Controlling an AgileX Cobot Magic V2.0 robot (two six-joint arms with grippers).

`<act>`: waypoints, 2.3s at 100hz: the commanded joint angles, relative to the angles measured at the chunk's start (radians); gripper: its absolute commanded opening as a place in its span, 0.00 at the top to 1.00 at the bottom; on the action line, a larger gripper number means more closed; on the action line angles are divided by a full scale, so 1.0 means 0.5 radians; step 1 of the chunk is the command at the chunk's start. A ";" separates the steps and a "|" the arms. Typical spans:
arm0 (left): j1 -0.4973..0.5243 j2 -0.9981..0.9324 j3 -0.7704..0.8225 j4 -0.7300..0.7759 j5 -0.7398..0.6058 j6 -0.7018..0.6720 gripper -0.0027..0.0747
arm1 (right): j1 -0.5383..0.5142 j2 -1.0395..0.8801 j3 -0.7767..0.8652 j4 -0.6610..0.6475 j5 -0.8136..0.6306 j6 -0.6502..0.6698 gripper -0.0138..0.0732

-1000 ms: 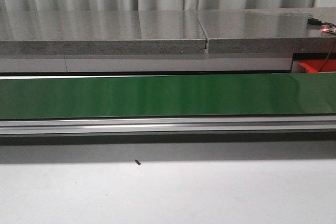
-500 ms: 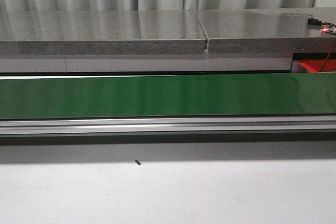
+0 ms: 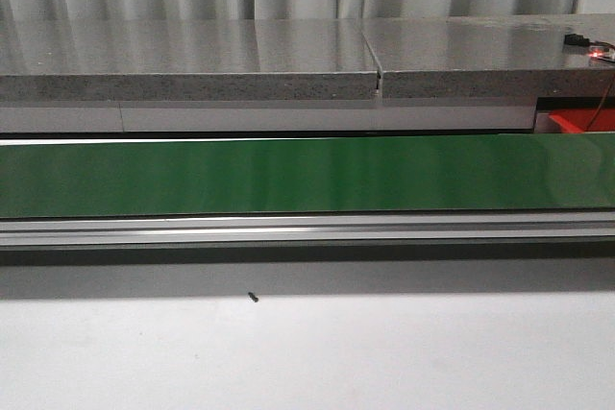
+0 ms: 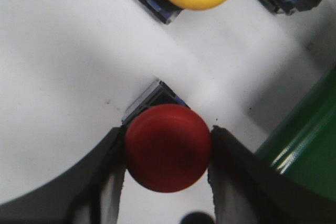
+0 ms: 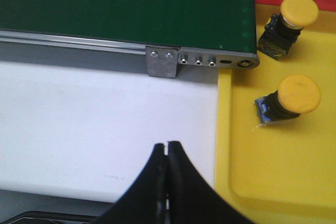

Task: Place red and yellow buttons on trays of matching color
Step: 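Grasp the red button with the left gripper and carry it onto the belt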

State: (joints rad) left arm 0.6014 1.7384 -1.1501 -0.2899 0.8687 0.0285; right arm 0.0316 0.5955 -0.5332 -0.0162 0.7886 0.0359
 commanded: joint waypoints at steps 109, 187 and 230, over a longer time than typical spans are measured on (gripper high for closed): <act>-0.512 -0.457 -0.057 -0.087 -0.020 0.101 0.31 | 0.006 -0.005 -0.068 -0.025 -0.104 0.002 0.95; -0.176 -0.634 -0.178 -0.002 0.032 0.207 0.21 | 0.006 -0.005 -0.068 -0.025 -0.104 0.002 0.95; -0.075 -0.143 -0.492 0.137 0.203 0.328 0.21 | 0.006 -0.005 -0.068 -0.025 -0.104 0.002 0.95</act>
State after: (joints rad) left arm 0.5623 1.6542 -1.3339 -0.2172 0.9751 0.1773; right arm 0.0316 0.5955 -0.5332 -0.0162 0.7886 0.0375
